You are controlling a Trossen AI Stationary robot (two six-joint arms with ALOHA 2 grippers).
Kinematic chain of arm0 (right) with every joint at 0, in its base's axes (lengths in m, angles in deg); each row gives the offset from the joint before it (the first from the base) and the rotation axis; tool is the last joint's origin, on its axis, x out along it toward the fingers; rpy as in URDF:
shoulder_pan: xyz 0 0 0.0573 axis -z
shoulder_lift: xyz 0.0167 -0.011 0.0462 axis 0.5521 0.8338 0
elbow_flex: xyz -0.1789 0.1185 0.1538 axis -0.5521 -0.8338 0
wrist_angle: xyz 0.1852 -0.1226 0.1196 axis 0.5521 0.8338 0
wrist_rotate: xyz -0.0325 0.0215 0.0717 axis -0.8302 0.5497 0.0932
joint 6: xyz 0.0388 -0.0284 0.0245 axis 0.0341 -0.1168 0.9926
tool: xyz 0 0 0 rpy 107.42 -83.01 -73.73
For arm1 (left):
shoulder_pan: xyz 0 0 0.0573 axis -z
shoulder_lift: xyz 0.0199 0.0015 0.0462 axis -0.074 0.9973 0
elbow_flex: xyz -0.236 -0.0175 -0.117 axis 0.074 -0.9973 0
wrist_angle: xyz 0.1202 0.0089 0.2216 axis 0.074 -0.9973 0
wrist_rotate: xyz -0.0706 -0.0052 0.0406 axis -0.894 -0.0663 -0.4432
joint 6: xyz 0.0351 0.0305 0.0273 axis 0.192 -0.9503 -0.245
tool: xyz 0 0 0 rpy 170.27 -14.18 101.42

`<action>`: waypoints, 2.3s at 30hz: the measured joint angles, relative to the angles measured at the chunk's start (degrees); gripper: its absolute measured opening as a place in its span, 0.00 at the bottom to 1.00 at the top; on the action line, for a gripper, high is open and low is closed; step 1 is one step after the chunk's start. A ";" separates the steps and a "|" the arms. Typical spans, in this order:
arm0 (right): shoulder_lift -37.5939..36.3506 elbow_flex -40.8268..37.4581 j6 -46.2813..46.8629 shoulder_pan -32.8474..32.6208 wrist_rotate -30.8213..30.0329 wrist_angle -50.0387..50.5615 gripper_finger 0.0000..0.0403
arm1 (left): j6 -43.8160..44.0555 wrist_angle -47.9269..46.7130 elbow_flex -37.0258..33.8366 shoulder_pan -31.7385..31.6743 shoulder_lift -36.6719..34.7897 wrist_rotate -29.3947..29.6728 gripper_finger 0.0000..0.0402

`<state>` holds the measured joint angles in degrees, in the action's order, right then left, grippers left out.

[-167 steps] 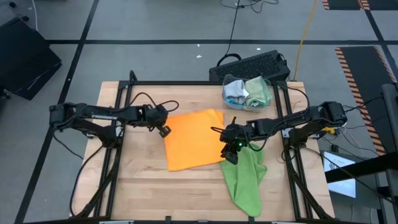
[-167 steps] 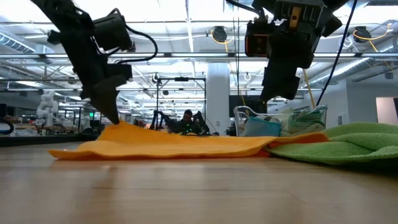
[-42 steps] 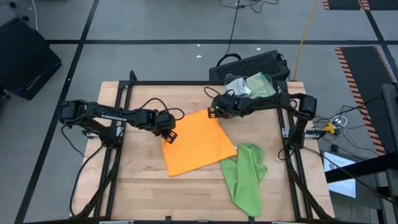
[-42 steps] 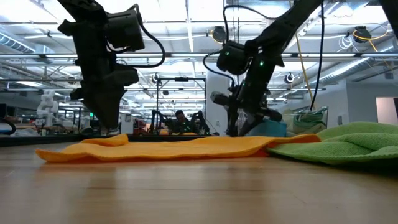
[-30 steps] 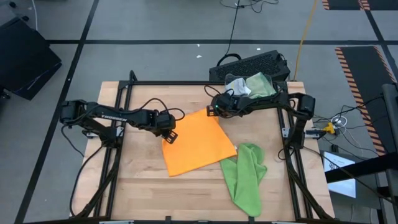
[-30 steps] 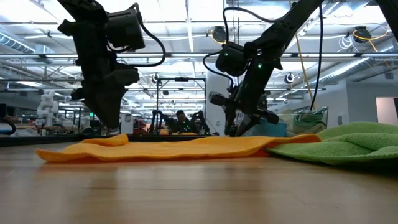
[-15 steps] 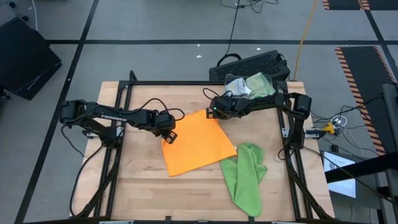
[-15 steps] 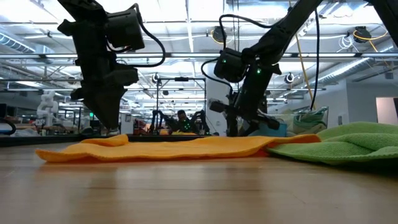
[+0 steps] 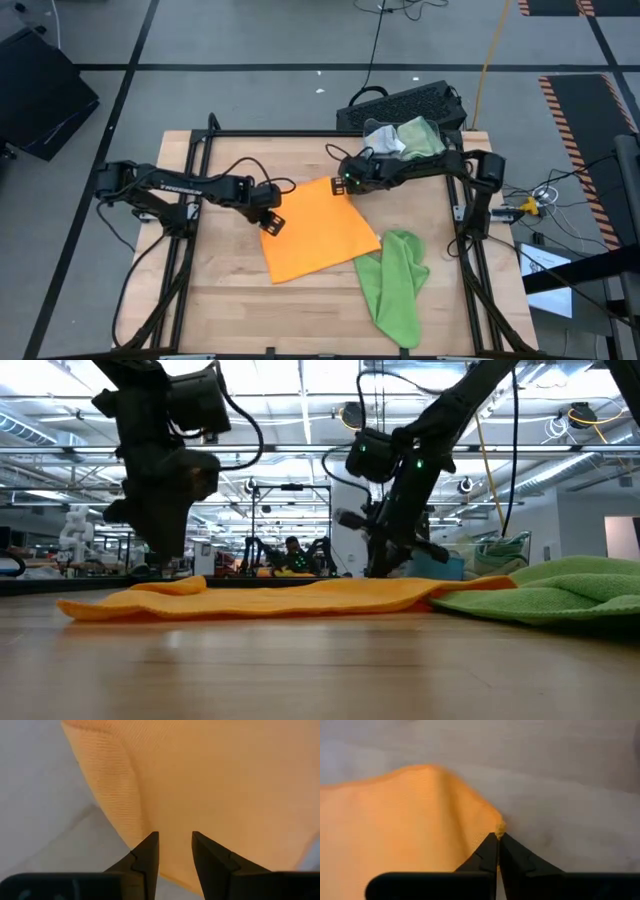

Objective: Fold microfiber towels
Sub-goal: Fold the yellow microfiber towel

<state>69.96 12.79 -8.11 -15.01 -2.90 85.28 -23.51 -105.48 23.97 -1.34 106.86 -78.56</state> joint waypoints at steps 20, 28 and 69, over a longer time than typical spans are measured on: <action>-15.45 0.07 -15.21 -0.22 -3.04 6.16 0.00 | 0.95 -4.17 0.07 1.93 -15.47 9.02 0.29; -21.74 0.07 -20.49 0.15 -2.87 11.26 0.00 | -19.80 7.95 0.02 7.73 -8.85 18.33 0.29; -24.17 0.04 -31.72 1.69 9.19 17.31 0.00 | -31.05 9.58 -0.07 -13.65 11.62 17.75 0.29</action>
<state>45.79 12.83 -39.83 -13.33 6.29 102.58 -54.56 -95.90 23.90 -14.99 118.48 -60.81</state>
